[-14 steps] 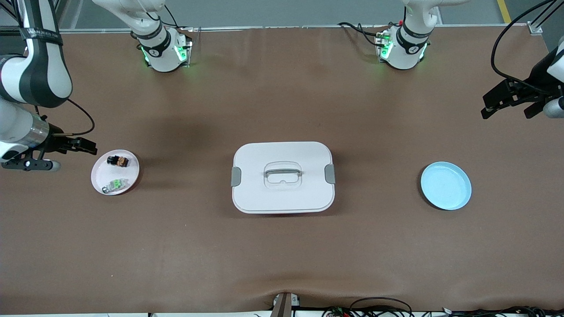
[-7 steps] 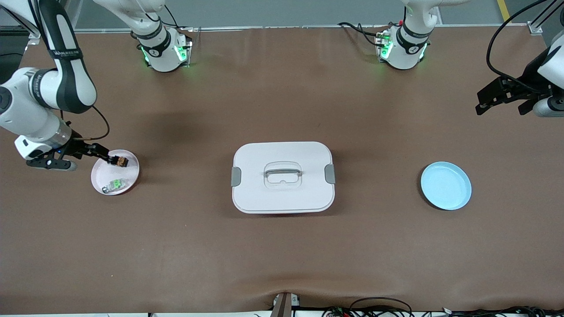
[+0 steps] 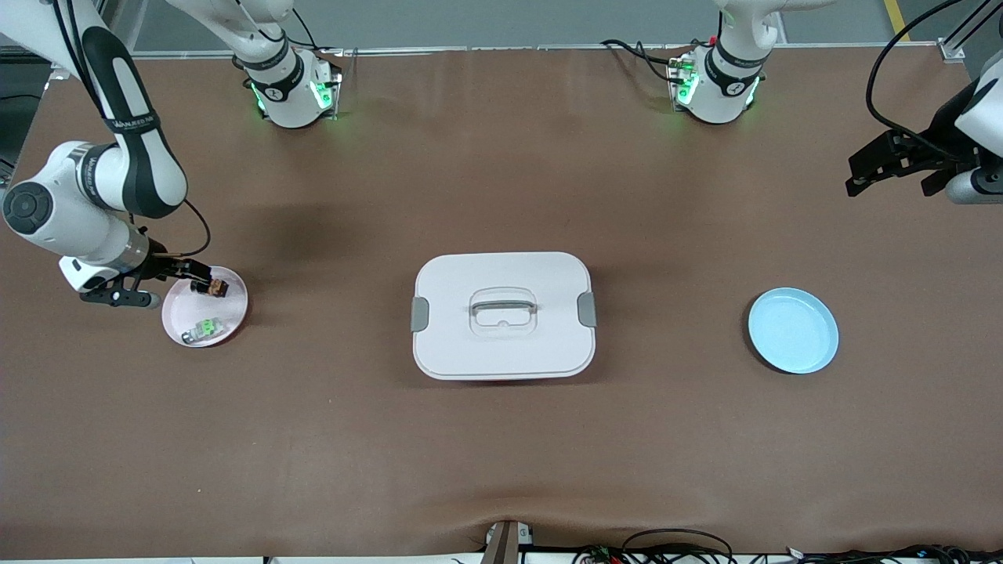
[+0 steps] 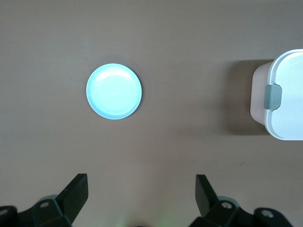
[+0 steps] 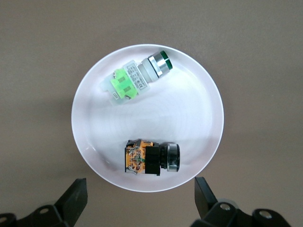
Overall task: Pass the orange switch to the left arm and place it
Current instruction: 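Move the right gripper over the black switch on the white plate, then lower the right gripper and close it on the black switch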
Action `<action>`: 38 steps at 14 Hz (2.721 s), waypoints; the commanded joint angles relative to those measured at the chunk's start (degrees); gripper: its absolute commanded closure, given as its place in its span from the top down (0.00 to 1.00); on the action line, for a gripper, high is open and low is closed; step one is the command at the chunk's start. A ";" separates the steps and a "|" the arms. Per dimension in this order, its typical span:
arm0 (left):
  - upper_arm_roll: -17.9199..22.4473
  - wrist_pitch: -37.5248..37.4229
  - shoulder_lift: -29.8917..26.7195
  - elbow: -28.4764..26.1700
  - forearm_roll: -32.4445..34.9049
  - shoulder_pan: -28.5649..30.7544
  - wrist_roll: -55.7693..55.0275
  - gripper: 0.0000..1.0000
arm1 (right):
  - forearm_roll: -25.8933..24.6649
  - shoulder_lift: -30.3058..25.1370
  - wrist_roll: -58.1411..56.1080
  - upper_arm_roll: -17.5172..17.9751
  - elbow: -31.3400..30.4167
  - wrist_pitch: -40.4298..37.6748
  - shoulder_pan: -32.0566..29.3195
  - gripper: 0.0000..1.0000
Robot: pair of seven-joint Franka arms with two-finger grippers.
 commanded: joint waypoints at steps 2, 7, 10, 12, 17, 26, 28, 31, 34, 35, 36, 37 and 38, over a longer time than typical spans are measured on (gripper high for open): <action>0.15 -1.19 -0.32 0.76 1.05 0.04 -0.14 1.00 | -0.60 3.66 0.08 0.56 0.05 3.69 -1.26 1.00; -0.46 -1.28 -0.23 0.76 0.44 -0.14 -0.14 1.00 | -0.60 7.18 1.30 0.48 0.23 5.81 -2.14 1.00; -0.46 -1.28 0.03 0.59 0.35 -0.05 -1.63 1.00 | -0.60 7.71 1.58 0.48 0.31 5.81 -2.40 1.00; -0.46 -1.28 -0.06 0.76 0.44 -0.14 -1.89 1.00 | -0.60 7.98 1.58 0.48 0.31 5.72 -2.58 1.00; -0.64 -1.20 0.29 0.76 0.09 -0.49 -1.81 1.00 | -0.51 9.38 1.66 0.56 0.49 5.98 -2.58 1.00; 0.15 -1.11 1.09 0.59 -3.43 1.00 -1.02 1.00 | -0.51 10.26 1.66 0.56 0.67 7.04 -2.40 1.00; 0.15 -1.11 1.17 0.59 -3.25 1.00 -1.10 1.00 | -0.51 10.26 1.58 0.56 0.67 7.12 -2.14 1.00; -0.02 -1.11 1.17 0.68 -3.51 0.74 -1.63 1.00 | -0.51 10.35 1.58 0.56 0.75 7.04 -2.05 0.74; -0.38 -1.11 1.17 0.59 -3.60 0.56 -1.63 1.00 | -0.51 10.35 1.49 0.56 0.84 7.04 -1.97 0.49; -0.46 -1.11 1.35 0.50 -3.60 0.39 -1.81 1.00 | -0.51 10.35 1.14 0.56 0.93 6.95 -1.96 0.42; -0.46 -1.19 1.26 0.50 -3.60 0.30 -1.89 1.00 | -0.51 10.35 0.96 0.56 0.93 6.86 -1.88 0.36; -0.55 -1.19 1.26 0.50 -3.52 0.30 -1.98 1.00 | -0.51 10.35 0.96 0.56 1.10 6.86 -1.79 0.36; -0.64 -1.19 1.18 0.50 -3.52 0.30 -1.98 1.00 | -0.51 10.26 0.87 0.65 1.19 6.78 -1.79 0.36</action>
